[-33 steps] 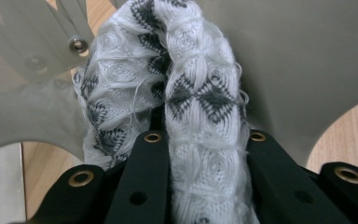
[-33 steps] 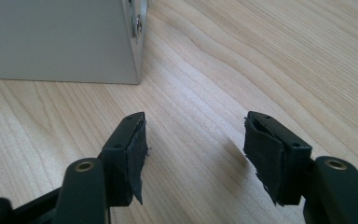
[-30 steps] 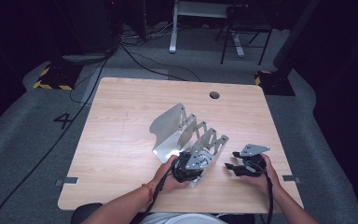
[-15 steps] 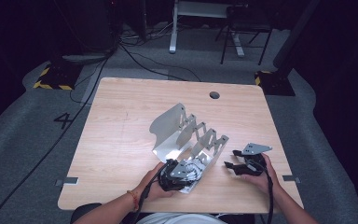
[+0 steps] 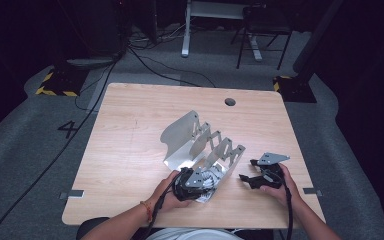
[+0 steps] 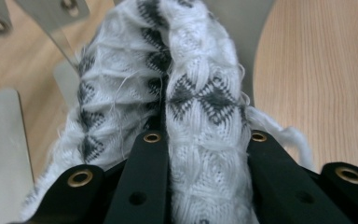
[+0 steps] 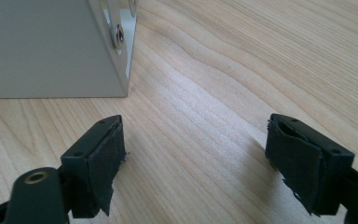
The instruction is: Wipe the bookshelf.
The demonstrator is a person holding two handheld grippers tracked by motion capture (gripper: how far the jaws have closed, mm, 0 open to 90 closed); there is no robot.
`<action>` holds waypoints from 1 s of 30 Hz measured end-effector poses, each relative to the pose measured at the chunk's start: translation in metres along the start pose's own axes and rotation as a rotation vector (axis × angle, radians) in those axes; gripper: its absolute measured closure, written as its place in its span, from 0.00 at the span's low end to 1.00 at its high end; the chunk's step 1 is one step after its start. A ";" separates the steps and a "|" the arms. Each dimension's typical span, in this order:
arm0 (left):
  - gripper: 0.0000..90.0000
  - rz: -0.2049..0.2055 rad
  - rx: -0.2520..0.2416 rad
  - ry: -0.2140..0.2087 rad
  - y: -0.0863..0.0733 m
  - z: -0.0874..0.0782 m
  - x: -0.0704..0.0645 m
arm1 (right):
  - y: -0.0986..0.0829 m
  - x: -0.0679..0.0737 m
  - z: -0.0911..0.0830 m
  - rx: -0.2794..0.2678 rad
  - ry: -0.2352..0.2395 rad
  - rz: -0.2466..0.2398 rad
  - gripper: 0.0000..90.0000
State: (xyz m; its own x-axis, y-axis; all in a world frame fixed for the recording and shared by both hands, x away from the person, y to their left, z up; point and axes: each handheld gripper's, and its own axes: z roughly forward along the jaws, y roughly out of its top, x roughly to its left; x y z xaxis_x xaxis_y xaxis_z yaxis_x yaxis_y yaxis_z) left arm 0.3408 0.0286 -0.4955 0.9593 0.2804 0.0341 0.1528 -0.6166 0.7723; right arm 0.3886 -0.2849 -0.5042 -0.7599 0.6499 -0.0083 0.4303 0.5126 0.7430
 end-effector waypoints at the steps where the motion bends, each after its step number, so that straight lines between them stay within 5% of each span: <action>1: 0.88 -0.001 -0.006 0.000 0.002 0.000 0.000 | 0.000 0.000 0.000 0.001 -0.003 0.000 0.22; 5: 0.88 0.002 -0.049 0.016 0.014 0.001 0.003 | 0.000 0.001 0.000 0.000 -0.006 0.003 0.22; 8: 0.89 -0.032 -0.091 0.032 0.018 0.003 0.006 | 0.000 0.001 0.000 0.001 -0.008 0.006 0.22; 13: 0.88 -0.008 -0.085 0.070 0.025 0.015 0.004 | 0.000 0.002 0.000 -0.001 -0.011 0.001 0.23; 20: 0.88 -0.015 -0.032 0.069 0.024 0.034 0.008 | 0.000 0.005 -0.001 -0.003 -0.010 0.009 0.25; 30: 0.88 -0.025 0.053 0.022 0.015 0.023 0.006 | 0.000 0.005 -0.001 -0.003 -0.010 0.006 0.25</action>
State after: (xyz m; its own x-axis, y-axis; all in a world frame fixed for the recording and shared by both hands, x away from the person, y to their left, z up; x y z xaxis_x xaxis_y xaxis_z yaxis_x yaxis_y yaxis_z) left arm 0.3548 0.0040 -0.4983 0.9495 0.3124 0.0294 0.1900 -0.6471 0.7384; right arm 0.3843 -0.2823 -0.5040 -0.7522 0.6588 -0.0106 0.4334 0.5069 0.7451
